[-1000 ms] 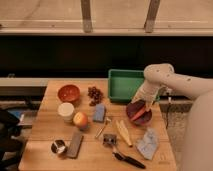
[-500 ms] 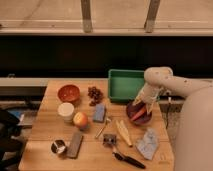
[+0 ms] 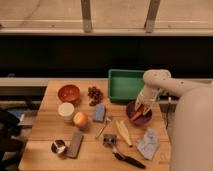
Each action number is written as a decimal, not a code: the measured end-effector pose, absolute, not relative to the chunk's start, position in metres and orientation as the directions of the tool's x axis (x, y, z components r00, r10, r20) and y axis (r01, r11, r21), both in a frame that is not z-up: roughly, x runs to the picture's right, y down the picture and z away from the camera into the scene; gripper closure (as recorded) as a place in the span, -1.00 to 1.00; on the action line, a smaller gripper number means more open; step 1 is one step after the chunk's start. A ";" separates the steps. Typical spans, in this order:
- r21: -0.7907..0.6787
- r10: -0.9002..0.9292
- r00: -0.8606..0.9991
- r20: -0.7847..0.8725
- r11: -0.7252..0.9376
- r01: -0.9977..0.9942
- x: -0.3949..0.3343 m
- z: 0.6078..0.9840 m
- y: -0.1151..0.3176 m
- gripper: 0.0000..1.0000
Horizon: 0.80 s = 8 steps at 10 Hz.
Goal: Place pepper in red bowl
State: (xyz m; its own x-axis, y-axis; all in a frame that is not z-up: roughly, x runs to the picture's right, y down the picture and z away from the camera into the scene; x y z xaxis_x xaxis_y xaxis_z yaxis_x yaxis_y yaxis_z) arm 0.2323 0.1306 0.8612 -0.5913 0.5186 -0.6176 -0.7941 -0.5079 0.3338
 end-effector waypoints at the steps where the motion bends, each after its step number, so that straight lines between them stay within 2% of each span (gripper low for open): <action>1: 0.339 0.515 -0.594 -0.617 -0.507 -0.792 0.233 0.862 0.132 0.60; 2: 0.343 0.518 -0.596 -0.613 -0.505 -0.792 0.234 0.863 0.133 0.83; 3: 0.343 0.528 -0.598 -0.602 -0.505 -0.792 0.234 0.862 0.132 0.96; 8: 0.313 0.588 -0.593 -0.549 -0.514 -0.799 0.229 0.843 0.108 1.00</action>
